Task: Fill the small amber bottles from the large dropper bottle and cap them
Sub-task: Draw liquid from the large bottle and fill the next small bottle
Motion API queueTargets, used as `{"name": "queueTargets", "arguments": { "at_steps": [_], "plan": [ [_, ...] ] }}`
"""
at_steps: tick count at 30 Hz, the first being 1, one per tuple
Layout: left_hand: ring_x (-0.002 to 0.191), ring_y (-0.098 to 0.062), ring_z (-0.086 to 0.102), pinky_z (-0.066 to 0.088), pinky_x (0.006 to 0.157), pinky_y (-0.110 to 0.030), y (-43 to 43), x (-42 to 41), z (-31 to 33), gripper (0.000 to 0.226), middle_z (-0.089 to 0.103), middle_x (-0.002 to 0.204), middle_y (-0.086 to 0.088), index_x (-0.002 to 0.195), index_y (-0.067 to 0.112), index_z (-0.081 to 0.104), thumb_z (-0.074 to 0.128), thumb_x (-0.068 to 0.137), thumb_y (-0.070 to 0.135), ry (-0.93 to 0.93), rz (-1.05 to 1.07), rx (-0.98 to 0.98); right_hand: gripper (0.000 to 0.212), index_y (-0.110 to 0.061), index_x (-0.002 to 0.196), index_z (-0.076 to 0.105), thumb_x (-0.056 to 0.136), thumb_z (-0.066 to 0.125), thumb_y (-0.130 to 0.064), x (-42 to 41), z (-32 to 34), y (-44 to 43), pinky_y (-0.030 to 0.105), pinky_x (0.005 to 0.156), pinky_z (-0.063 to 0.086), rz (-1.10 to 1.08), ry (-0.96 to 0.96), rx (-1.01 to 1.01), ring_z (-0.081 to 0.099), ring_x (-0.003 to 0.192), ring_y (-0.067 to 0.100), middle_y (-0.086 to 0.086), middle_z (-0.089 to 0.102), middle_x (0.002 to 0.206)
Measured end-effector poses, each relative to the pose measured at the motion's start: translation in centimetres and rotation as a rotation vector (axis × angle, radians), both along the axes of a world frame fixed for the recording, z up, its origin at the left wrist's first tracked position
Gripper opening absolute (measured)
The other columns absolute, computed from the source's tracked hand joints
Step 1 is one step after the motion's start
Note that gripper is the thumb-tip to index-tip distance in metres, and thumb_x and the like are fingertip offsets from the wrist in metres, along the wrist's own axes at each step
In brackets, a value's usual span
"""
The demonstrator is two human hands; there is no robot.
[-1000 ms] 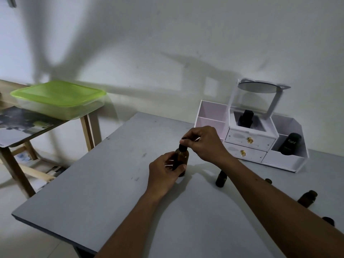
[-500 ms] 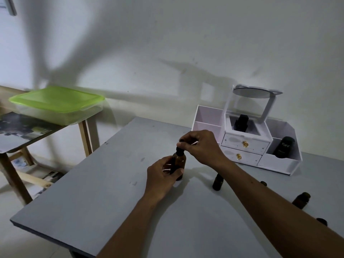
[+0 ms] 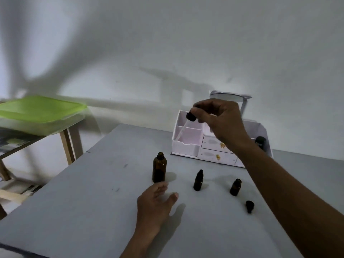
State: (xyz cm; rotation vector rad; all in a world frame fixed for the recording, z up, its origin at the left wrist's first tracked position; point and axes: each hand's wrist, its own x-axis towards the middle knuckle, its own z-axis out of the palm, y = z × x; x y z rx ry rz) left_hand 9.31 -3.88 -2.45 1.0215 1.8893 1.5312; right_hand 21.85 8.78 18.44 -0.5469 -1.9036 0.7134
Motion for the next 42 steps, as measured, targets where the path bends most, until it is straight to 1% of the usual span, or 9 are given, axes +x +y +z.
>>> {"name": "queueTargets", "arguments": {
  "at_steps": [4,9,11,15,18,24,30,36,42],
  "plan": [
    [0.096,0.002,0.058,0.041,0.064,0.0,1.3,4.3,0.0,0.045,0.061,0.111,0.019,0.115,0.03,0.064,0.08,0.074,0.033,-0.018,-0.176,-0.01,0.004,-0.012,0.091,0.077,0.087,0.075,-0.013,5.1,0.3,0.9,0.033,0.073,0.062,-0.037,0.025,-0.071,0.077,0.078,0.016,-0.001,0.079,0.079],
    [0.104,0.001,0.056,0.041,0.079,-0.004,4.2,9.4,0.2,0.055,0.06,0.121,0.015,0.126,0.026,0.059,0.079,0.075,0.032,-0.033,-0.293,-0.01,0.007,-0.009,0.091,0.077,0.085,0.077,-0.012,11.1,-1.5,2.6,0.017,0.061,0.055,-0.127,-0.008,-0.146,0.073,0.067,0.01,0.0,0.078,0.075],
    [0.111,0.0,0.055,0.04,0.088,-0.009,5.5,10.8,0.3,0.059,0.058,0.123,0.014,0.129,0.026,0.057,0.08,0.075,0.03,-0.03,-0.301,0.003,0.008,-0.009,0.091,0.077,0.085,0.077,-0.014,12.9,-2.7,3.1,0.018,0.058,0.054,-0.161,-0.05,-0.177,0.073,0.07,0.012,0.005,0.079,0.08],
    [0.113,0.001,0.05,0.037,0.091,-0.009,8.1,12.7,0.8,0.063,0.055,0.132,0.01,0.135,0.023,0.052,0.078,0.078,0.029,0.003,-0.325,0.022,0.009,-0.009,0.091,0.077,0.084,0.078,-0.016,15.6,-5.3,4.5,0.037,0.077,0.061,-0.233,-0.118,-0.204,0.077,0.08,0.021,0.003,0.079,0.08],
    [0.111,0.001,0.05,0.036,0.088,-0.008,9.8,13.6,1.0,0.063,0.056,0.135,0.006,0.135,0.022,0.052,0.077,0.078,0.031,0.05,-0.325,0.023,0.015,-0.011,0.094,0.078,0.082,0.08,-0.021,16.5,-6.8,5.4,0.04,0.081,0.061,-0.292,-0.158,-0.198,0.076,0.081,0.023,0.001,0.079,0.082],
    [0.111,-0.003,0.055,0.039,0.087,-0.01,11.7,14.5,0.8,0.062,0.059,0.131,0.005,0.132,0.019,0.056,0.08,0.075,0.031,0.08,-0.319,0.037,0.008,-0.023,0.087,0.076,0.082,0.08,-0.018,16.9,-7.9,5.9,0.016,0.067,0.055,-0.311,-0.173,-0.193,0.072,0.067,0.005,-0.009,0.076,0.079],
    [0.105,-0.003,0.059,0.04,0.082,-0.004,12.2,14.7,0.5,0.061,0.065,0.123,0.004,0.128,0.016,0.06,0.081,0.073,0.034,0.12,-0.314,0.029,0.007,-0.02,0.088,0.078,0.082,0.08,-0.02,17.0,-8.8,6.4,0.018,0.067,0.053,-0.33,-0.167,-0.227,0.07,0.064,0.007,-0.005,0.077,0.078],
    [0.085,0.009,0.055,0.034,0.067,0.008,12.3,14.7,0.6,0.039,0.068,0.114,0.008,0.117,0.018,0.067,0.077,0.08,0.022,0.198,-0.318,0.035,0.01,-0.017,0.09,0.078,0.082,0.08,-0.023,16.6,-9.7,6.6,0.014,0.066,0.05,-0.363,-0.234,-0.18,0.067,0.063,-0.001,-0.008,0.075,0.076],
    [0.096,0.002,0.057,0.033,0.078,0.006,12.5,14.7,0.4,0.042,0.067,0.12,0.005,0.123,0.017,0.064,0.074,0.082,0.019,0.237,-0.306,0.022,0.008,-0.015,0.086,0.079,0.083,0.08,-0.022,16.3,-9.8,6.7,0.006,0.063,0.049,-0.365,-0.275,-0.113,0.067,0.065,-0.003,-0.013,0.072,0.073]
  ]
}}
